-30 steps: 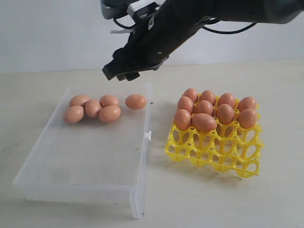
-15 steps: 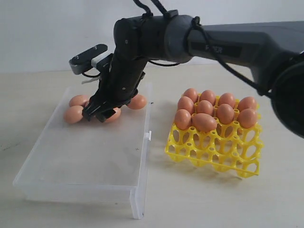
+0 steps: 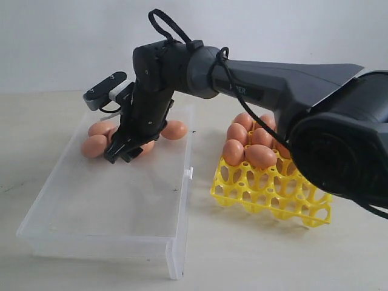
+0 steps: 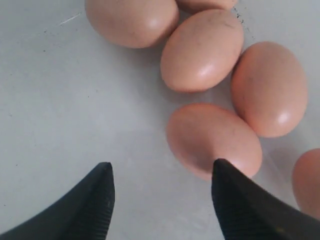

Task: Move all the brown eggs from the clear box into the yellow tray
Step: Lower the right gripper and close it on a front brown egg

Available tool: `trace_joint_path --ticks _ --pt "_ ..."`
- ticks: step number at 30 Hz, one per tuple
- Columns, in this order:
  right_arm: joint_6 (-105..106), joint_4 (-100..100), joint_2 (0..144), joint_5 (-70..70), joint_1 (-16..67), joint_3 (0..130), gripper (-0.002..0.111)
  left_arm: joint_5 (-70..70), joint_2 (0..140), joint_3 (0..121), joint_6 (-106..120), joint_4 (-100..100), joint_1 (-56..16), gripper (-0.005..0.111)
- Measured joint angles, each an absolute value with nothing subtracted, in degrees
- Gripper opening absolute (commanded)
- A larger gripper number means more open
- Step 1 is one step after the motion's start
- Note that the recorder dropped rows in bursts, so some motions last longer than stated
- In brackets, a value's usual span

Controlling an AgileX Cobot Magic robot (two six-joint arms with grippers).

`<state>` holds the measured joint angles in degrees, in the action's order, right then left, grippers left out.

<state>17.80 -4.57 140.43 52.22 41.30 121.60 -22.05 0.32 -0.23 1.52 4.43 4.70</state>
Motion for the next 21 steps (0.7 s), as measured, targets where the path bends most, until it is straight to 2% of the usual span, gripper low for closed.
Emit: trace_joint_path --ticks 21 --pt "17.9 0.7 144.4 47.0 40.0 122.7 0.057 -22.0 0.3 -0.2 1.5 4.4 4.7 0.0"
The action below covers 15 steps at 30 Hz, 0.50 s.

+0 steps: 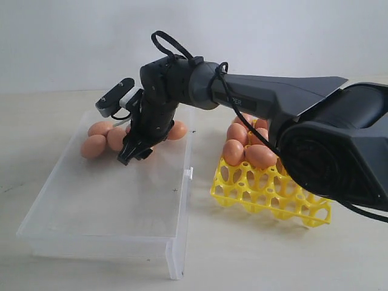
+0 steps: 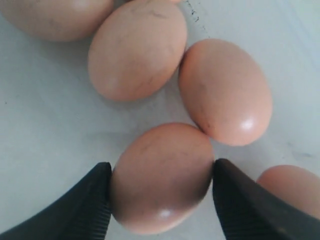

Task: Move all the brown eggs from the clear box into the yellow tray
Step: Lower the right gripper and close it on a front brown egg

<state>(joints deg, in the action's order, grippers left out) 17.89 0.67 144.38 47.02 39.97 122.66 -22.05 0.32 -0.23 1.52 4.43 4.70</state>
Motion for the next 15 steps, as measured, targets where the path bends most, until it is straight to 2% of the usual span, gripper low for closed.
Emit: trace_joint_path --ticks 2,4,5,9,15 --pt "17.9 0.0 144.8 46.9 39.9 122.7 0.055 -22.0 0.3 -0.2 1.5 4.4 4.7 0.0" --pt "17.9 -0.8 145.4 46.9 39.9 122.7 0.048 -22.0 0.3 -0.2 1.5 4.4 4.7 0.0" --pt "17.9 -1.1 145.5 46.8 39.9 122.7 0.041 -22.0 0.3 -0.2 1.5 4.4 4.7 0.0" --pt "17.9 -3.3 145.7 46.4 39.9 122.7 0.0 -22.0 0.3 -0.2 1.5 4.4 4.7 0.0" --pt "18.6 -5.2 145.7 46.8 39.9 122.7 0.0 -22.0 0.3 -0.2 1.5 4.4 4.7 0.0"
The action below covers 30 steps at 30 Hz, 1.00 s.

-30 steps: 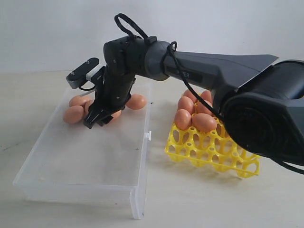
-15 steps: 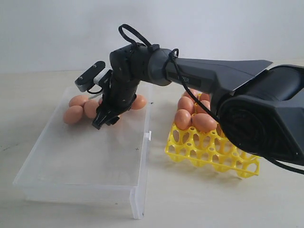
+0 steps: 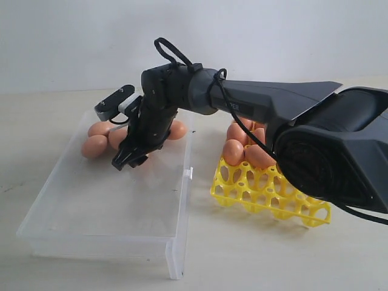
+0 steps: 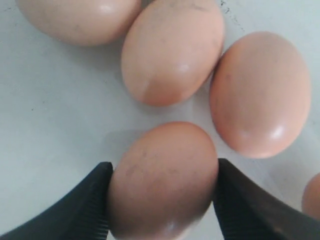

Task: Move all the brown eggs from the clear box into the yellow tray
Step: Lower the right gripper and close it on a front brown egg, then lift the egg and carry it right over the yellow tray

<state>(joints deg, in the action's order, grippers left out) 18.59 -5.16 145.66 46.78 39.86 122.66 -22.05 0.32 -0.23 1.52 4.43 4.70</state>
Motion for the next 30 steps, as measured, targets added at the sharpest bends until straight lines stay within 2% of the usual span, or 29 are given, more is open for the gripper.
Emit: trace_joint_path --ticks 20,25,30 --pt "20.4 -19.7 139.7 61.3 41.1 122.9 0.0 -22.0 0.3 -0.2 1.5 4.4 4.7 0.0" --pt "21.1 -21.1 136.9 58.6 41.6 122.9 0.0 -22.0 0.3 -0.2 1.5 4.4 4.7 0.0" --pt "22.3 -21.9 133.1 49.4 42.1 121.8 0.0 -22.0 0.3 -0.2 1.5 4.4 4.7 0.0"
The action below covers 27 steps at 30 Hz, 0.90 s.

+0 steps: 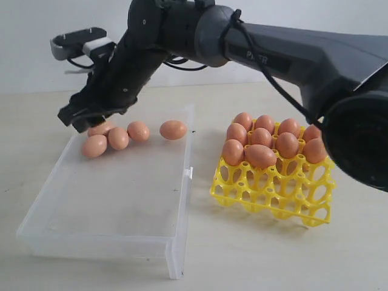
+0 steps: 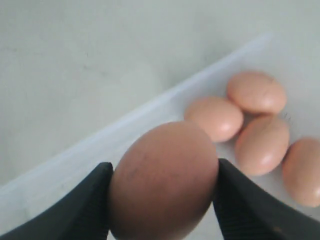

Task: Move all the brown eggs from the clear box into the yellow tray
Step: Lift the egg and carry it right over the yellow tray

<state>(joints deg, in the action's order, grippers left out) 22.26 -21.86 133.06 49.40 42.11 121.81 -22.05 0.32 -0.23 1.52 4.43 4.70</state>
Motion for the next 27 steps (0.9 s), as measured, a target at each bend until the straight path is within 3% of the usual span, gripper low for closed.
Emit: trace_joint_path --ticks 9,27 --pt "29.0 -24.8 123.1 32.6 42.5 105.3 0.0 -22.0 0.3 -0.2 1.5 4.4 4.7 0.0" --pt "40.2 -38.6 93.6 -3.2 38.8 52.3 0.0 -22.0 0.3 -0.2 1.5 4.4 4.7 0.0"
